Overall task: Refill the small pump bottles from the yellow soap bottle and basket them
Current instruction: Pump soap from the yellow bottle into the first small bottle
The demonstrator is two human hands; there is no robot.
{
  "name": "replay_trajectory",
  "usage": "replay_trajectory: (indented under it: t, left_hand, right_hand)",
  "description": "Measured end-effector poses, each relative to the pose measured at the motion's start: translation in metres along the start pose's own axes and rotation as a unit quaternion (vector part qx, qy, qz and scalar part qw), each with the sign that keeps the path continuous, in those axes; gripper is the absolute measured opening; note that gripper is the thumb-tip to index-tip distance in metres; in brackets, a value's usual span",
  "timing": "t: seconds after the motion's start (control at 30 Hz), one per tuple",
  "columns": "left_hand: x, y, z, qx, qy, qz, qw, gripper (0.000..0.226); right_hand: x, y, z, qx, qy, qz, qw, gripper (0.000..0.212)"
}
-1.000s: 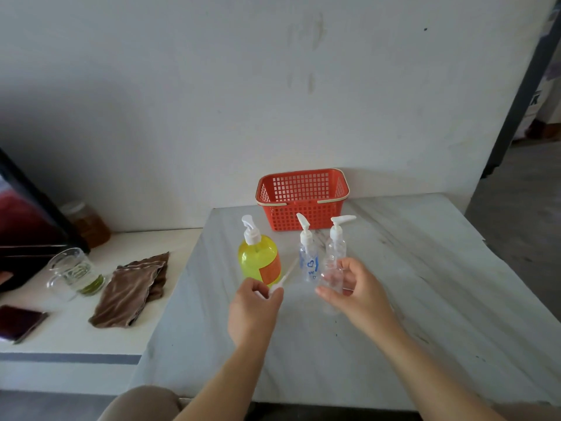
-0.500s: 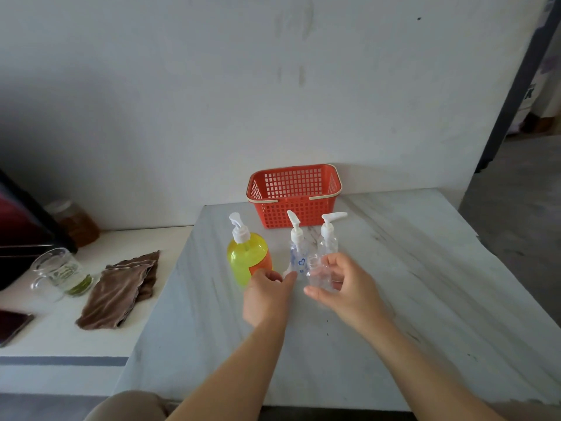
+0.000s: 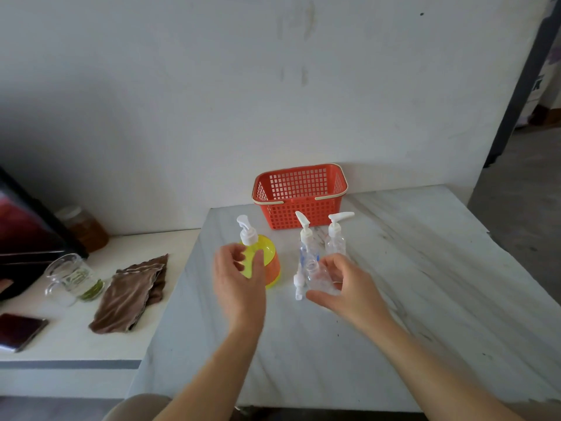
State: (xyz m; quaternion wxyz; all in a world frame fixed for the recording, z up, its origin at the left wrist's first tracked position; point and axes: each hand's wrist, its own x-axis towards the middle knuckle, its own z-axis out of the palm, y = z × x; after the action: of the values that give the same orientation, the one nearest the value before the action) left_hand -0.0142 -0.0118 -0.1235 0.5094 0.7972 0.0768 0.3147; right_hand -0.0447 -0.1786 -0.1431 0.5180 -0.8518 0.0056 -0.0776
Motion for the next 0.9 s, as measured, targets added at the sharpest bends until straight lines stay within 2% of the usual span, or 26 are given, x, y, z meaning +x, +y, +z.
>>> replay_trajectory:
  t: [0.07,0.17,0.2,0.27,0.37,0.43,0.6,0.9]
  left_hand:
    - [0.025,-0.002,-0.005,-0.001,-0.01,-0.027,1.0,0.038]
    - [0.054,-0.015,-0.003,0.078,-0.134,-0.054,0.986,0.067]
    - [0.058,-0.018,0.0,0.092,-0.178,-0.069,0.977,0.07]
    - [0.061,-0.023,0.006,0.087,-0.226,-0.097,0.965,0.058]
    - [0.064,-0.022,0.013,0.053,-0.214,-0.105,0.97,0.019]
    - [0.066,-0.022,0.015,0.022,-0.197,-0.11,0.974,0.02]
    - [0.054,-0.021,0.007,0.039,-0.193,-0.08,0.977,0.024]
    - [0.009,-0.008,-0.025,0.125,-0.183,-0.055,0.974,0.03]
  right_hand:
    - [-0.002,0.0,0.001,-0.003,-0.009,0.004,1.0,0.042]
    - [-0.005,-0.001,0.004,-0.01,-0.034,0.01,0.999,0.045]
    - [-0.006,-0.001,0.004,-0.009,-0.039,0.01,0.999,0.046]
    - [-0.006,-0.002,0.005,-0.004,-0.042,0.013,0.999,0.045]
    - [-0.003,0.001,0.005,0.007,-0.032,0.019,0.999,0.044]
    - [0.0,0.003,0.006,0.01,-0.026,0.022,0.999,0.044]
    - [0.006,-0.004,0.01,0.005,-0.031,0.013,0.999,0.046]
    - [-0.02,-0.012,0.016,0.062,-0.041,0.019,0.997,0.046]
